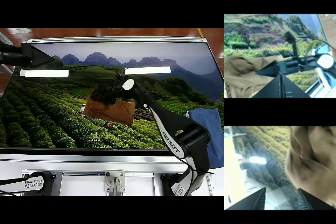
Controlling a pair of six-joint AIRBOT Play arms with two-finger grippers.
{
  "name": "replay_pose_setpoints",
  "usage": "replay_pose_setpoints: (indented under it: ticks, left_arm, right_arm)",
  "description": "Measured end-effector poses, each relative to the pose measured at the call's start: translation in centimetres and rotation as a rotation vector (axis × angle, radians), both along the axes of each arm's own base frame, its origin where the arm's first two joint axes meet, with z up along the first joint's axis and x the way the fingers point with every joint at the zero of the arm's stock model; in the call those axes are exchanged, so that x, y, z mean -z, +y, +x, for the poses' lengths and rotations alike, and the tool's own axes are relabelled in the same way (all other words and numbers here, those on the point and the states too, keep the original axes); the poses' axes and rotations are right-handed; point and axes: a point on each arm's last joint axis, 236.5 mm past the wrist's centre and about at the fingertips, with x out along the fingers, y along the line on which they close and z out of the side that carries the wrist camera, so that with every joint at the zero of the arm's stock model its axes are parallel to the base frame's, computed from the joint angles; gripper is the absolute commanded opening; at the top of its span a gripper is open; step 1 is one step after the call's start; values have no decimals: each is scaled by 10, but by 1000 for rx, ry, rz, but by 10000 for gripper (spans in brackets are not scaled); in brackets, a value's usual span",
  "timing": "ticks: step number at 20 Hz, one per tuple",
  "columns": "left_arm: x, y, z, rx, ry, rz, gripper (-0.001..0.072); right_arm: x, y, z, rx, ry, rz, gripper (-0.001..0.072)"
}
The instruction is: Fold the shirts.
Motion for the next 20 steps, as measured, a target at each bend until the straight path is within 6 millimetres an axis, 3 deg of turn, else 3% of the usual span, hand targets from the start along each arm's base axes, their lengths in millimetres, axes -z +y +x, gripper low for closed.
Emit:
replay_pose_setpoints:
  ticks: [3,5,6,7,11,13,16,20]
  left_arm:
    - [-4,3,-6,3,-7,10,42]
    - [-5,3,-8,6,-9,13,42]
    - [-5,3,-9,8,-8,14,42]
    - [-5,4,-9,8,-9,14,42]
    - [-4,5,-9,6,-7,25,42]
    - [-2,7,-9,1,-5,35,42]
    - [0,9,-9,-3,-1,41,42]
    - [1,9,-8,-15,16,36,43]
  right_arm:
    - [6,-11,0,-18,24,-9,518]
    - [6,-36,-4,-71,25,-67,519]
    - [5,-54,-5,-98,21,-111,574]
    - [5,-79,-7,-125,20,-173,679]
    - [18,-199,-21,-168,118,-456,679]
    - [28,-234,-30,-153,184,-515,679]
    - [52,-246,-38,-128,248,-509,679]
    - [84,-227,-38,-108,281,-432,678]
